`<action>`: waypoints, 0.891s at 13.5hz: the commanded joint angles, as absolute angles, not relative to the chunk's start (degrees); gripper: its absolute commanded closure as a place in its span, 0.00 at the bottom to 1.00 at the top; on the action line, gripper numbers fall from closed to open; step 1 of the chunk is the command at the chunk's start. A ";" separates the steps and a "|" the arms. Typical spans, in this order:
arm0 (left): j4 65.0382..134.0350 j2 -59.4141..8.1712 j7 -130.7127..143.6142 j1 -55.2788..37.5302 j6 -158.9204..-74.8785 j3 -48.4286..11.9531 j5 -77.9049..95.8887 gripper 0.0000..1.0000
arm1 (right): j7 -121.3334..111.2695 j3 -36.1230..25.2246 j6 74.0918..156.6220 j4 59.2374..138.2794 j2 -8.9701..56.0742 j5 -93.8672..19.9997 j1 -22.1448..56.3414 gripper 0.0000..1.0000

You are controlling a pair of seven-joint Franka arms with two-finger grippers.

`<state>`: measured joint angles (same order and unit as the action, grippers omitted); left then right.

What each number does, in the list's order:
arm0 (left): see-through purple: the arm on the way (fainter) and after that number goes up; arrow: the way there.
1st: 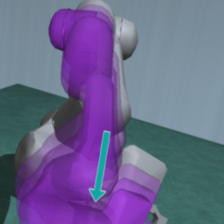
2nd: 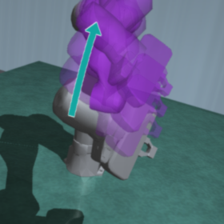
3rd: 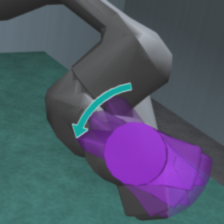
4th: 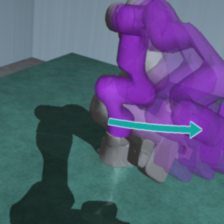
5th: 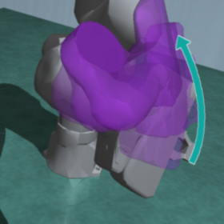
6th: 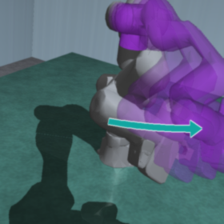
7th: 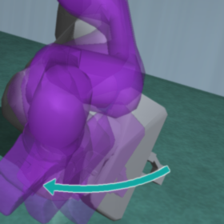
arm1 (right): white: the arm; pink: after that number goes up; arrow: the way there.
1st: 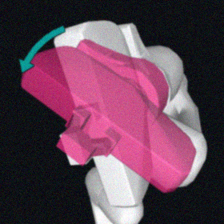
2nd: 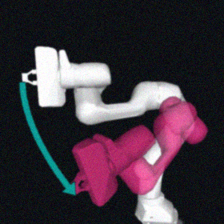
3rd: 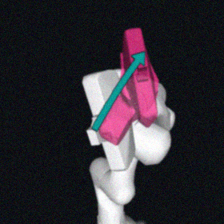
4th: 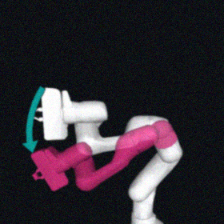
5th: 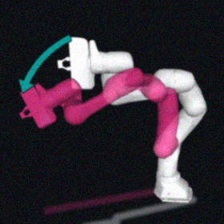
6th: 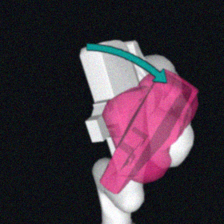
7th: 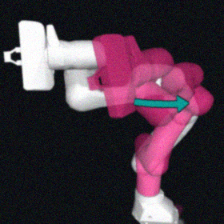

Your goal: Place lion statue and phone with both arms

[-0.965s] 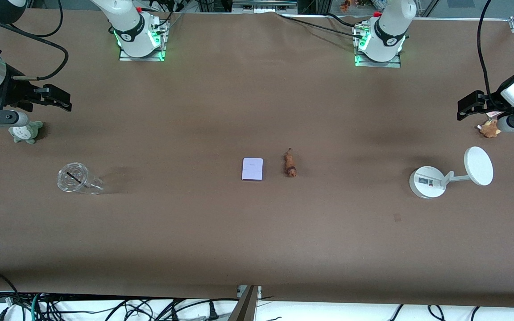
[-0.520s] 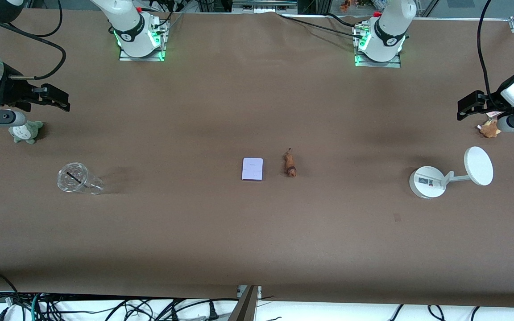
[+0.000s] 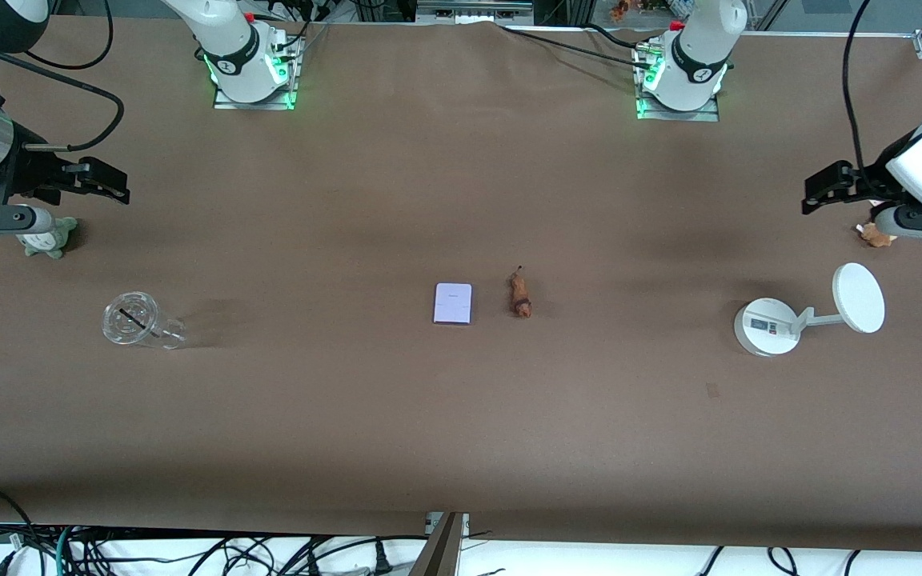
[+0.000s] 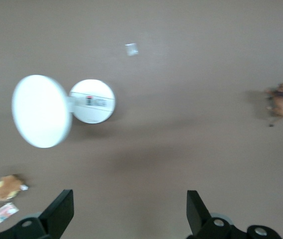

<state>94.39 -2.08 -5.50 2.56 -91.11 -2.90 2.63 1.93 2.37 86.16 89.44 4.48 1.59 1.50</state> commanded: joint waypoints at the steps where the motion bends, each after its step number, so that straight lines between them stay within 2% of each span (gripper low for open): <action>1: 93.25 -5.96 -2.66 2.46 -92.36 -4.30 6.14 0.00 | 1.49 2.02 85.96 88.42 4.75 1.93 2.02 0.00; 8: 93.43 -17.38 12.89 0.89 -105.62 -15.20 6.15 0.00 | 1.58 2.11 86.13 88.42 4.83 2.55 2.11 0.00; 12: 93.16 -25.37 25.47 -10.25 -115.56 -15.47 5.27 0.00 | 1.49 2.11 85.96 88.51 4.83 2.20 1.93 0.00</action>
<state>94.60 -21.36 21.16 -5.06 -112.77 -15.93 5.50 1.92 2.36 86.34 89.32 4.63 1.79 1.67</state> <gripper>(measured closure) 0.000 0.000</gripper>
